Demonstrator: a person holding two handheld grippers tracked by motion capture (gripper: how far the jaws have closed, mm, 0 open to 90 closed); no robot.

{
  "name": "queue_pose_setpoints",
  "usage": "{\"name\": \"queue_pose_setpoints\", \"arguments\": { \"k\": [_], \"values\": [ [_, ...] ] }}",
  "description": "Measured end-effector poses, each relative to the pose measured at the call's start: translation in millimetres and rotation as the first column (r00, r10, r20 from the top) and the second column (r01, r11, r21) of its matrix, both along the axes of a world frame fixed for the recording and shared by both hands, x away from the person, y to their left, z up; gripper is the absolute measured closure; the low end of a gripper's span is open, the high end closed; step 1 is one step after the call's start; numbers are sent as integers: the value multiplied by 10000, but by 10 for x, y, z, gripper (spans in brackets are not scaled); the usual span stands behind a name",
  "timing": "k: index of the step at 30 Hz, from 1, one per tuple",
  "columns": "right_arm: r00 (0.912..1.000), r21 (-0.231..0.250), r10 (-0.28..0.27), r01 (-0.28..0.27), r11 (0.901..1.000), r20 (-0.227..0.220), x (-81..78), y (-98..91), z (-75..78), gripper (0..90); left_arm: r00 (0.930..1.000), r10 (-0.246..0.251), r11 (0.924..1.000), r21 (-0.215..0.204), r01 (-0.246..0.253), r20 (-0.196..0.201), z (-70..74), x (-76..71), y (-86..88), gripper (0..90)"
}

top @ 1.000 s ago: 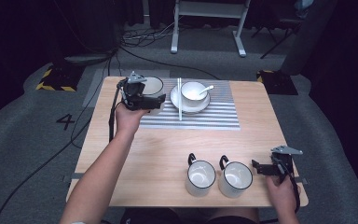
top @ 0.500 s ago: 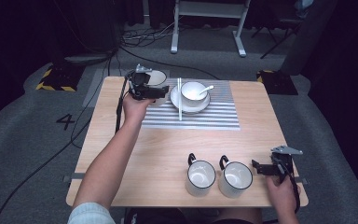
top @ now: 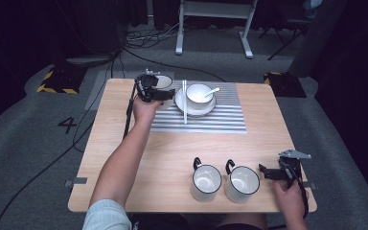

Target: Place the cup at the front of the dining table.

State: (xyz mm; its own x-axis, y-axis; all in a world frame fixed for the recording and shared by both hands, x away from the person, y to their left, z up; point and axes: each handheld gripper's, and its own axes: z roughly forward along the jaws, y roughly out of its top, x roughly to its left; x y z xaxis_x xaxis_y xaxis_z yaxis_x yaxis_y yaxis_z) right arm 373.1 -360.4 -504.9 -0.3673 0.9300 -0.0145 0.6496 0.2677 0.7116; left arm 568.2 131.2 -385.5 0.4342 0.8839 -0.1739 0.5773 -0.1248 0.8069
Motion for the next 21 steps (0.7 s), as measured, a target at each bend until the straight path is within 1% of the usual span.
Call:
{"name": "queue_pose_setpoints", "arguments": {
  "k": [2, 3, 4, 5, 6, 8, 9, 11, 12, 13, 14, 15, 16, 17, 18, 19, 21],
  "values": [
    [10000, -6, 1, -1, 10000, 0, 0, 0, 0, 7, 9998, 66, 9999, -83, -67, -163, -62, 25, 15, 35],
    [10000, -8, 3, -3, 10000, 2, 0, -1, 0, 7, 9996, 121, 9999, 31, -120, -273, -118, 53, 34, 35],
    [10000, -8, 3, -3, 10000, 2, 0, -1, 0, 7, 9996, 121, 9999, 31, -120, -273, -118, 53, 34, 34],
    [10000, -6, 2, -2, 10000, 2, 0, 0, 0, 7, 9994, 178, 9997, 142, -174, -282, -144, 66, 38, 34],
    [10000, -8, 7, -7, 10000, 7, 0, -1, 0, 7, 9991, 133, 9999, 90, -130, -399, -168, 74, 38, 35],
    [10000, -10, 6, -6, 10000, 6, 0, 0, 0, 7, 9990, 170, 9994, 296, -158, -410, -208, 90, 45, 35],
    [10000, -7, 5, -5, 10000, 5, 0, 0, 0, 7, 9990, 157, 9995, 285, -145, -412, -249, 105, 50, 35],
    [10000, -17, 11, -11, 10000, 11, 1, -1, 0, 7, 9988, 145, 9996, 266, -133, -460, -268, 110, 52, 34],
    [10000, -17, 11, -11, 10000, 11, 1, -1, 0, 7, 9984, 160, 9995, 290, -144, -548, -290, 115, 47, 34],
    [10000, -12, 30, -30, 10000, 23, 1, 0, 0, 8, 9981, 186, 9992, 354, -166, -582, -313, 121, 41, 34],
    [10000, -23, 17, -17, 10000, 33, 0, 1, -1, 8, 9980, 215, 9984, 529, -184, -594, -335, 125, 38, 35],
    [10000, -17, 14, -14, 10000, 27, 0, 1, 0, 8, 9971, 188, 9978, 642, -140, -740, -381, 129, 35, 34],
    [10000, -14, 17, -17, 10000, 30, 0, 1, -1, 8, 9971, 188, 9978, 642, -140, -740, -381, 129, 35, 34],
    [10000, -15, 27, -27, 10000, 26, 0, 0, 0, 8, 9964, 149, 9981, 605, -98, -836, -406, 132, 37, 34],
    [10000, -19, 19, -19, 10000, 29, 0, 1, 0, 8, 9957, 201, 9978, 644, -143, -909, -446, 138, 52, 34],
    [10000, -9, 26, -26, 10000, 26, 0, 1, 0, 8, 9957, 201, 9978, 644, -143, -909, -446, 138, 52, 34],
    [10000, -20, 20, -20, 10000, 30, 0, 1, 0, 8, 9948, 294, 9981, 574, -239, -976, -491, 135, 56, 34]
  ]
}}
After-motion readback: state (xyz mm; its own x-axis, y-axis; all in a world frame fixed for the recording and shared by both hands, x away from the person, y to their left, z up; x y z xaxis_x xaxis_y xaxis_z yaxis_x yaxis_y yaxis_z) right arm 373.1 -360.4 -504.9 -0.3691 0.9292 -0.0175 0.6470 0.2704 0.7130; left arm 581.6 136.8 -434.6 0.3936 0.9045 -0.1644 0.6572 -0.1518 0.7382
